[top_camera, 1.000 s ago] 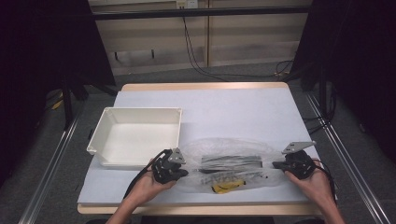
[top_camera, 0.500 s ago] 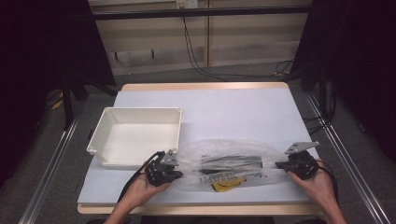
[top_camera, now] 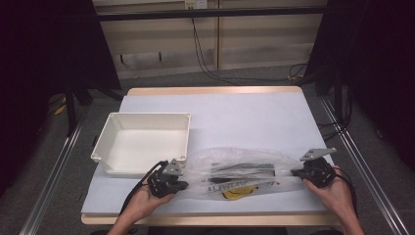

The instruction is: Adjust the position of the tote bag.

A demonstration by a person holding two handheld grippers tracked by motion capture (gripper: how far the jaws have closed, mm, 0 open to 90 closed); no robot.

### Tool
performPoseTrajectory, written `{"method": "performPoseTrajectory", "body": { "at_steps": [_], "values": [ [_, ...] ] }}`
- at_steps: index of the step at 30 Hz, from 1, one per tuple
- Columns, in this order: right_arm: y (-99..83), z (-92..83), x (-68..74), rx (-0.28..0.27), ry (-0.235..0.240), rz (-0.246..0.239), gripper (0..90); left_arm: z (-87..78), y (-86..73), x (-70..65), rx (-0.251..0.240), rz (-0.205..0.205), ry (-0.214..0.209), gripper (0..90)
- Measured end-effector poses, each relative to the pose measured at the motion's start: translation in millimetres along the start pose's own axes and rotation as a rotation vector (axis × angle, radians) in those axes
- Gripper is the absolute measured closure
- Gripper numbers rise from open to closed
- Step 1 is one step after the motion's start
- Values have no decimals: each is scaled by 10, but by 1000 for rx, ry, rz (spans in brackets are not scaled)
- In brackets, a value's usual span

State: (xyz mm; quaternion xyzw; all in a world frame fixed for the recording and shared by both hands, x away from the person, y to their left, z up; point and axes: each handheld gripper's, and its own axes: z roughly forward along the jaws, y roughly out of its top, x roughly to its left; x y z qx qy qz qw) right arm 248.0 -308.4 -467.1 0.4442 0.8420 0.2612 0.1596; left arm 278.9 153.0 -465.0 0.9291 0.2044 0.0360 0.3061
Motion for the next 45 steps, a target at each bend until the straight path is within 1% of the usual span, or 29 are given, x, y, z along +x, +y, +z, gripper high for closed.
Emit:
{"method": "performPoseTrajectory", "body": {
  "at_steps": [1,2,3,4,6,7,8,9,10,11,12,13,15,16,17,19,20,22,23,24,25,28,32,33,35,37,38,39,45],
  "values": [
    [-1,-1,2,2,-2,2,900,-11,-2,6,15,16,6,900],
    [-1,-1,6,4,-5,2,900,-5,-8,-7,-1,-7,5,900],
    [3,-5,3,9,-11,-10,900,-3,-10,-7,-7,-9,6,900],
    [1,-1,8,4,-19,-9,900,-13,-11,1,4,0,4,900],
    [-9,-3,1,-1,-18,-5,900,-11,-22,2,-8,-19,0,900],
    [-12,-2,-3,-6,-19,-6,900,-30,-14,36,22,10,-6,900],
    [-11,-3,-2,-7,-18,-1,900,3,-18,16,-24,-55,-6,900],
    [-11,-3,3,-8,-18,-3,900,3,-18,34,-24,-47,-16,900],
    [-16,1,5,-19,-18,-15,900,-14,-25,60,-5,-29,-25,900],
    [-23,1,-5,-30,-7,2,900,5,-37,60,-39,-61,-44,900],
    [-27,-3,-8,-41,8,18,900,12,-40,58,-50,-72,-61,900],
    [-28,-9,-9,-53,16,19,900,1,-35,48,-47,-62,-56,900],
    [-13,-38,9,-97,58,30,900,1,-9,13,-94,-72,-69,900],
    [5,-56,26,-103,63,28,900,-18,12,13,-87,-59,-64,900],
    [23,-64,46,-112,71,25,900,-12,24,2,-113,-72,-68,900],
    [44,-72,77,-134,106,28,900,-33,55,-9,-135,-69,-75,900],
    [51,-73,90,-146,122,23,900,-46,66,-23,-143,-80,-79,900],
    [59,-102,132,-165,140,17,900,-77,90,-56,-172,-80,-85,900],
    [64,-121,150,-177,151,16,900,-97,100,-64,-179,-75,-99,900],
    [71,-143,166,-186,155,14,900,-108,107,-78,-197,-73,-103,900],
    [79,-168,181,-195,165,14,900,-128,116,-90,-196,-74,-106,900],
    [101,-239,244,-231,194,12,900,-161,143,-118,-232,-75,-121,900],
    [127,-292,333,-256,221,-3,900,-226,192,-162,-265,-69,-127,900],
    [138,-305,356,-261,235,-8,900,-240,207,-171,-271,-66,-135,900],
    [161,-331,396,-268,245,-16,900,-249,241,-200,-276,-58,-135,900],
    [182,-344,426,-273,260,-20,900,-233,273,-223,-285,-56,-152,900],
    [190,-352,445,-274,265,-23,900,-219,291,-237,-287,-51,-154,900],
    [199,-357,467,-276,274,-28,900,-210,312,-250,-276,-45,-156,900],
    [278,-380,609,-293,314,-56,900,-72,462,-366,-276,-19,-201,900]
  ]
}}
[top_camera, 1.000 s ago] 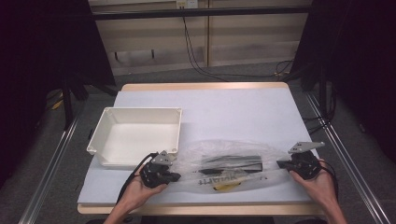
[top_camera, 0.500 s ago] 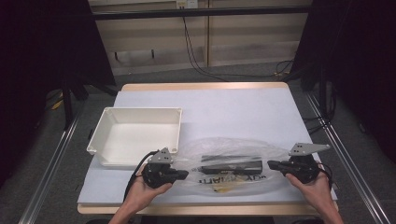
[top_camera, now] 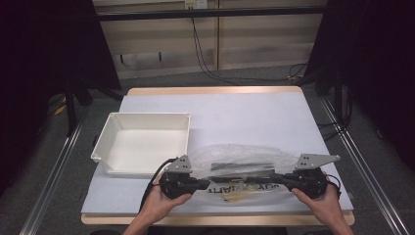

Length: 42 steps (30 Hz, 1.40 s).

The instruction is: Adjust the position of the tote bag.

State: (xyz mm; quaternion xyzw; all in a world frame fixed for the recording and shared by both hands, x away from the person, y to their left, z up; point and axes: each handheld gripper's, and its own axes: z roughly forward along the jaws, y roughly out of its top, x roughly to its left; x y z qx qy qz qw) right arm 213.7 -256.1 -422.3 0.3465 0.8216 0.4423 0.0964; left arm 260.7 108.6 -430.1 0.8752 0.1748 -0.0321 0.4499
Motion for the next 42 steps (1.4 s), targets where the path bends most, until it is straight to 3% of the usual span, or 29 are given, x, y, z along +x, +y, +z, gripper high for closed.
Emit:
{"method": "performPoseTrajectory", "body": {
  "at_steps": [5,9,15,17,23,25,26,30,33,36,38,39,40,42],
  "values": [
    [131,152,15,0,36,-17,900,230,133,-57,23,25,-26,900],
    [288,344,64,5,71,-57,900,367,196,-85,34,37,-40,900],
    [439,611,55,32,106,-76,900,546,216,-111,62,48,-47,900],
    [465,673,49,44,114,-80,900,573,223,-125,80,50,-42,900],
    [429,729,89,75,137,-97,900,637,213,-98,64,27,-53,900],
    [412,731,90,81,136,-98,900,650,219,-119,95,48,-32,900],
    [400,735,80,90,137,-94,900,672,210,-118,81,49,-38,900],
    [414,761,36,86,123,-90,900,734,211,-105,110,44,-40,900],
    [445,796,-10,84,113,-80,900,776,201,-113,142,77,-38,900],
    [496,850,-76,75,95,-73,900,823,184,-139,136,74,-37,900],
    [534,895,-139,73,91,-59,900,844,178,-156,164,107,-33,900],
    [553,914,-176,73,84,-53,900,861,169,-174,168,99,-32,900],
    [572,934,-213,74,85,-44,900,861,174,-197,201,114,12,900],
    [603,980,-283,75,80,-36,900,891,150,-189,194,114,-14,900]
  ]
}}
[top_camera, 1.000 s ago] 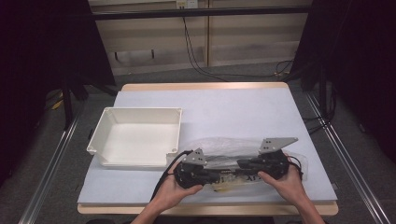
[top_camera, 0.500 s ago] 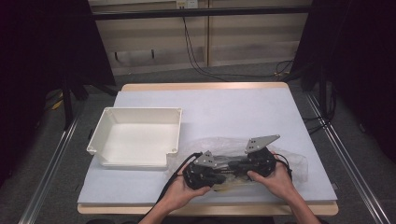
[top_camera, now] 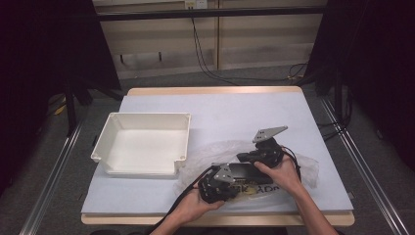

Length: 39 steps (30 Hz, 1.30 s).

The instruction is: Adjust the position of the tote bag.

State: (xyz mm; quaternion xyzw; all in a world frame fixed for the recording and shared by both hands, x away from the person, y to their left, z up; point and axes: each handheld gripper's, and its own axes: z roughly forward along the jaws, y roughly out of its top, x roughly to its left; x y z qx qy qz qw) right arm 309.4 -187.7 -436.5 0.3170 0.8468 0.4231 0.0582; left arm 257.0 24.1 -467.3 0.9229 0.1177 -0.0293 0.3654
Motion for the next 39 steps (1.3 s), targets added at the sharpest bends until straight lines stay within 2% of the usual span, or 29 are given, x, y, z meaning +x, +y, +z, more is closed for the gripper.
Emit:
{"method": "performPoseTrajectory", "body": {
  "at_steps": [2,4,6,7,8,10,12,14,16,19,21,23,31,32,36,37,39],
  "values": [
    [30,36,-73,11,-12,1,900,2,-11,0,11,-3,-7,900],
    [66,54,-163,20,-8,9,900,28,-28,-9,-8,1,-10,900],
    [76,77,-238,35,-4,25,900,39,-28,-16,22,9,1,900],
    [76,100,-275,42,-12,25,900,40,-32,-12,23,0,-8,900],
    [73,118,-307,53,-10,37,900,60,-48,-7,-11,-17,-24,900],
    [68,132,-366,52,-9,47,900,47,-57,8,-2,-30,-30,900],
    [65,137,-443,55,1,57,900,41,-63,23,1,-21,-40,900],
    [58,155,-510,55,10,71,900,52,-64,16,-11,-35,-47,900],
    [60,200,-548,70,7,79,900,55,-63,11,-12,-36,-45,900],
    [77,267,-598,86,-1,84,900,38,-56,-3,17,-24,-46,900],
    [79,309,-651,89,1,101,900,52,-66,-22,-3,-29,-56,900],
    [74,353,-690,102,5,108,900,46,-63,-20,10,-13,-61,900],
    [49,518,-788,148,-14,147,900,36,-66,-36,28,-23,-67,900],
    [46,533,-795,145,-12,148,900,56,-78,-40,-2,-35,-70,900],
    [73,560,-830,142,-32,164,900,58,-78,-46,-2,-30,-72,900],
    [78,571,-844,132,-42,177,900,56,-77,-45,0,-24,-73,900],
    [86,581,-870,125,-51,188,900,33,-64,-42,37,-10,-67,900]
  ]
}}
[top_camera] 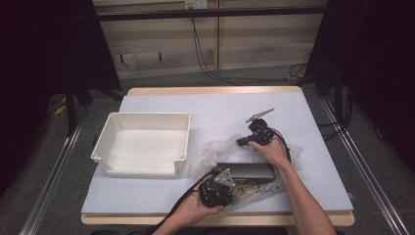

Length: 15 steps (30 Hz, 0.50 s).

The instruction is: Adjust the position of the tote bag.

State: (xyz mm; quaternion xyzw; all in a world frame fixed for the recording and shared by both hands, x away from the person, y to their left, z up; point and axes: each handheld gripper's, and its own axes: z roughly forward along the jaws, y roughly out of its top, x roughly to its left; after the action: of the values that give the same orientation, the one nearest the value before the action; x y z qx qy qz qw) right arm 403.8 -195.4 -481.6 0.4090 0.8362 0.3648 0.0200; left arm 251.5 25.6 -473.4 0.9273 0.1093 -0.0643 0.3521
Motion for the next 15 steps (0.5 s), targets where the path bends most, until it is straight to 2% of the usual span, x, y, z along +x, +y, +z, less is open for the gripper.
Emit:
{"method": "performPoseTrajectory", "body": {
  "at_steps": [2,3,6,8,9,12,13,14,15],
  "values": [
    [18,8,-12,-2,-20,9,900,3,-3,-9,-5,-4,-1,900],
    [23,17,-20,-11,-26,5,900,19,-12,-13,-29,-6,-7,900],
    [47,37,-29,-20,-51,14,900,-6,-1,-29,8,1,0,900],
    [68,50,-23,-19,-63,-2,900,15,-17,-28,-26,-11,-13,900],
    [82,50,-28,-12,-74,-2,900,15,-16,-28,-27,-14,-14,900],
    [99,60,-32,-14,-74,9,900,-6,-8,-10,-2,-9,-11,900],
    [93,54,-36,-15,-61,8,900,-4,-11,-9,-6,1,-13,900],
    [89,39,-37,-9,-54,10,900,5,-15,-13,-24,-13,-15,900],
    [82,31,-39,-20,-45,8,900,-19,-8,-1,-4,-11,-18,900]
  ]
}}
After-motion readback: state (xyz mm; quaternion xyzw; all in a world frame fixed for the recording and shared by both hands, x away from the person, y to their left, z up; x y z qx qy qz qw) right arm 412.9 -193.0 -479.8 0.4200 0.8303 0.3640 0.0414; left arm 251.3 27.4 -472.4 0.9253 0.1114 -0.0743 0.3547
